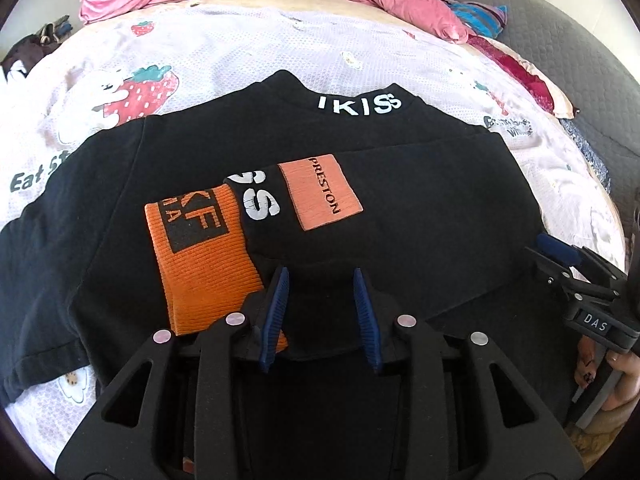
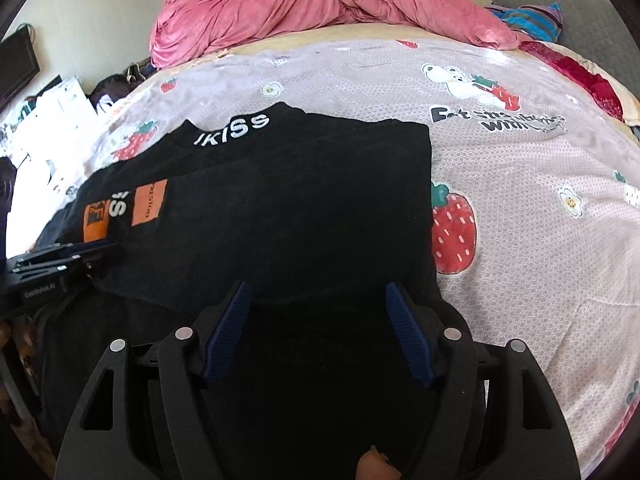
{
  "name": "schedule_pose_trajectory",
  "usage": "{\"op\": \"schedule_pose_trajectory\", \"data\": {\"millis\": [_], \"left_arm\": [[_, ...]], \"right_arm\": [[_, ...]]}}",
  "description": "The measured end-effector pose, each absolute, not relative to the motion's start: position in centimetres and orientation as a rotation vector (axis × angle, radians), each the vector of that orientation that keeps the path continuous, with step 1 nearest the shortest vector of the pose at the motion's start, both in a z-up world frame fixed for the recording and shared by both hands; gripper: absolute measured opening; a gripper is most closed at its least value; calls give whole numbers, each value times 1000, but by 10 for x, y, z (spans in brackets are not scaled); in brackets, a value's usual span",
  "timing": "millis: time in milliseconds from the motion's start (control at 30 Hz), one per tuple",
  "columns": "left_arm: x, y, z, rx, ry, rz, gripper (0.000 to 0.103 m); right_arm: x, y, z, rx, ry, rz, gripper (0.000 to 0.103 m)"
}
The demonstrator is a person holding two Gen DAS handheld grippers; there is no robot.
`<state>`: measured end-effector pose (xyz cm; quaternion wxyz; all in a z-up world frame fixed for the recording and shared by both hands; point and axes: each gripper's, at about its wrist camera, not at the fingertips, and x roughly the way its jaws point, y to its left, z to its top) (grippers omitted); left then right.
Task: Fold small clothes
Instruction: 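Lay the cuff on the shirt body and open the left tool, then move the left tool to the other sleeve's orange cuff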
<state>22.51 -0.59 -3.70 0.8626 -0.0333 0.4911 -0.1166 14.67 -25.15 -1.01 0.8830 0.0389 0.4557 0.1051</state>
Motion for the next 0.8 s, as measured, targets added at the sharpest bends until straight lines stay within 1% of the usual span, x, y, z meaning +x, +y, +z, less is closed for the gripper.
{"op": "schedule_pose_trajectory", "data": {"millis": [100,167,400,567,633,667,700,767,800], "left_arm": [[221,-6,-34,-91,1012,-232,26],[217,-6,-31,-105,998,-231,31],[207,-3,-18,-151,961,-228,42],[200,7,-8,-182,935,-207,45],[196,11,-4,-192,921,-199,51],[195,12,-3,-194,916,-195,59],[193,14,-2,-193,908,-187,61],[191,17,0,-187,896,-169,62],[190,19,0,-189,894,-160,63]], "right_arm": [[144,-257,-4,117,931,231,70],[141,-259,2,137,909,246,71],[134,-257,15,142,861,269,81],[132,-255,20,151,843,281,91],[131,-254,22,153,831,285,95],[130,-253,23,151,824,284,95],[130,-251,24,146,816,283,95],[128,-249,25,134,806,287,96],[128,-248,25,131,803,288,97]]}}
